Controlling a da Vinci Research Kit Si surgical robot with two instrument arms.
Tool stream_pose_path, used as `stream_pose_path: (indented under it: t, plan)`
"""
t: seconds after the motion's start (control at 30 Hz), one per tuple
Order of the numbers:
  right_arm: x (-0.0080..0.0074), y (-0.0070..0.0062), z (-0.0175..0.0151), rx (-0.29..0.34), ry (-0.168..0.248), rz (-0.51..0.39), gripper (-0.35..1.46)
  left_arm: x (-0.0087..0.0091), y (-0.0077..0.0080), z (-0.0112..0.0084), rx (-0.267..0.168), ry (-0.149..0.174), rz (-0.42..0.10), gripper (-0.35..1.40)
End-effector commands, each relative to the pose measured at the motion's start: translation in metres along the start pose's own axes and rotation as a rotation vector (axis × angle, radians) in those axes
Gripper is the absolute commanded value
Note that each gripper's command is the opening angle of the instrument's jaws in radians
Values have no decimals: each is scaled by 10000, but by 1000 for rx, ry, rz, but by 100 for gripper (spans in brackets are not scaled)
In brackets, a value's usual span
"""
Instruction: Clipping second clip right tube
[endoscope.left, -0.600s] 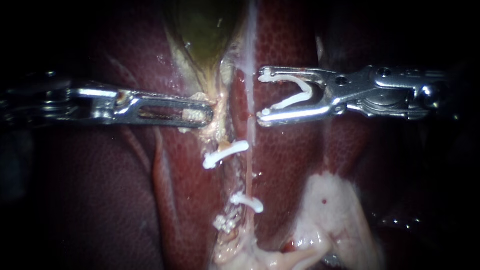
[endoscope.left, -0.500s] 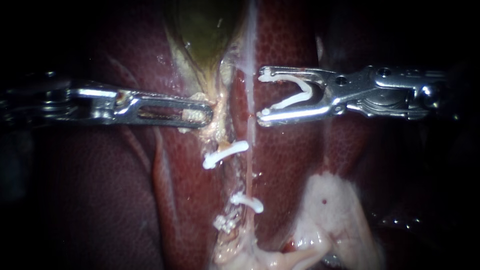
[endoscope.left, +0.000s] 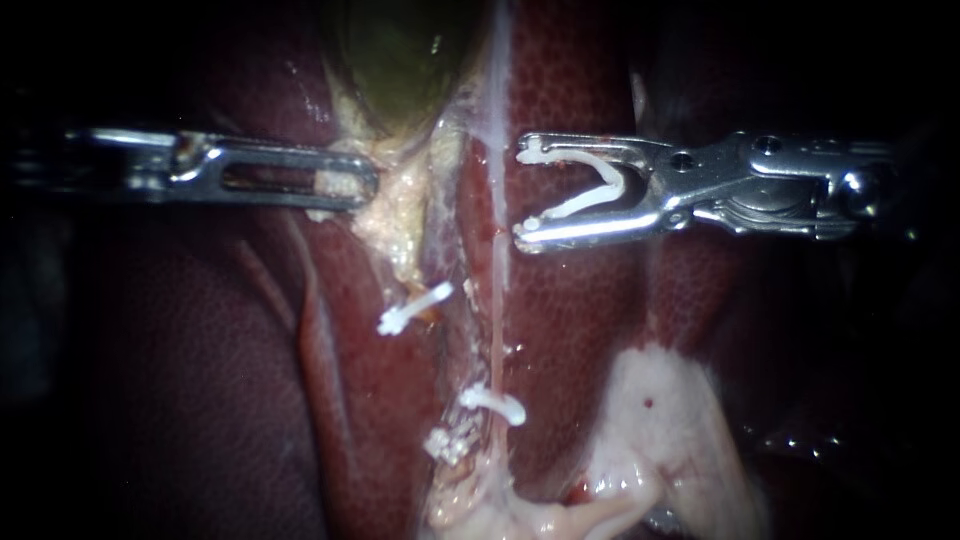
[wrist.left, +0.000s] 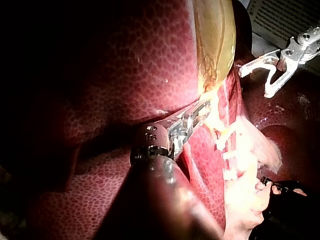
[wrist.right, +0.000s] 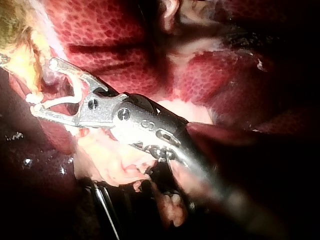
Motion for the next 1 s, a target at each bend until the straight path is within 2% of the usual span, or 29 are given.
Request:
stream_pose_path:
  t: [0.03, 0.3, 0.77, 0.87, 1.0]
  plan:
    - [0, 0, 0, 0, 0, 0, 58, -4, 0, -5, 0, -8, 1, -35]
    - [0, 0, 0, 0, 0, 0, 58, -20, 1, -32, -6, -35, 3, -35]
    - [-1, 0, 0, 0, 0, -1, 58, -20, -2, -35, -9, -40, 0, -35]
    - [-7, 0, 1, -1, -1, -4, 58, -20, -2, -35, -9, -40, 0, -35]
    - [-26, 3, 5, -2, -1, 13, 58, -20, -2, -35, -9, -40, 0, -35]
